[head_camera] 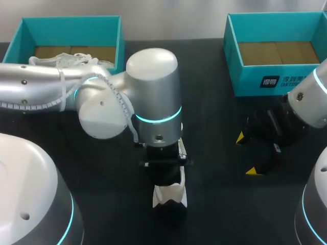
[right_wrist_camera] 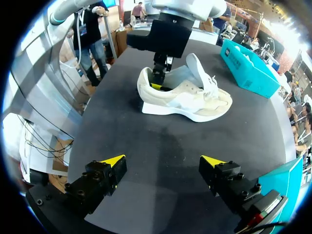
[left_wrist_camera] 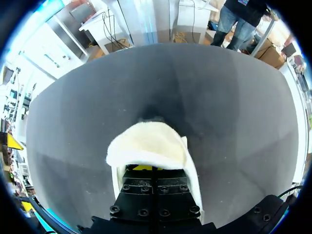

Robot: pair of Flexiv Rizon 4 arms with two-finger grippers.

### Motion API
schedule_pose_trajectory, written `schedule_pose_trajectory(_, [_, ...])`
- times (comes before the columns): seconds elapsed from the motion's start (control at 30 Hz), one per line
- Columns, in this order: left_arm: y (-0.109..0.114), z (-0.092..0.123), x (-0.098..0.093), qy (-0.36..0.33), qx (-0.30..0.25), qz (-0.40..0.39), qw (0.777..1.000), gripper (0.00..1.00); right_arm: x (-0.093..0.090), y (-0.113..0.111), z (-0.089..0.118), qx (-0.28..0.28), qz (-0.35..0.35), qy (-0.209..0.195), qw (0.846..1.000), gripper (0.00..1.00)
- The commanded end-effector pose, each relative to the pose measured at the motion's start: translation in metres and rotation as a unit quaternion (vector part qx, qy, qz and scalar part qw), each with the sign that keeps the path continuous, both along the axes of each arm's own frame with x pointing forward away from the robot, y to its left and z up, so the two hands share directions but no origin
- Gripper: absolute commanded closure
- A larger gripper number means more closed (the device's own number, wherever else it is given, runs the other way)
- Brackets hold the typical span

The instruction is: Take the shoe out of the shoebox, open the shoe tongue, remove and reinsert the insole, then place the shoe into the shoebox

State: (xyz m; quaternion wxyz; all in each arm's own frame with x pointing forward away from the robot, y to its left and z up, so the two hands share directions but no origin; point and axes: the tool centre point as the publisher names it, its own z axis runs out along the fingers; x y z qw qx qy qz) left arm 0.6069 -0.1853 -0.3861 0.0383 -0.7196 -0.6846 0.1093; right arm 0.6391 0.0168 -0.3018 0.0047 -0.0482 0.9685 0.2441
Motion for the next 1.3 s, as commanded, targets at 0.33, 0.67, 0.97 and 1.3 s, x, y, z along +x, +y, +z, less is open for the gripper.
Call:
schedule_pose_trajectory(0.33, [0.001,0.016,0.017,-0.053,-0.036,0.041,0.997,1.00,-0.001,0.001,0.000,-0.001,0.000,-0.001,1.000,0.00])
schedule_pose_trajectory(0.67, [-0.016,0.015,0.014,-0.058,-0.098,0.056,0.992,1.00,-0.001,0.001,0.000,-0.001,0.000,-0.001,1.000,0.00])
schedule_pose_trajectory(0.97, [-0.030,-0.015,0.008,-0.083,-0.123,0.063,0.987,1.00,-0.001,0.001,0.000,-0.001,0.000,-0.001,1.000,0.00])
schedule_pose_trajectory(1.3, [-0.029,-0.030,0.022,-0.115,-0.083,0.061,0.988,1.00,-0.001,0.001,0.000,-0.001,0.000,-0.001,1.000,0.00])
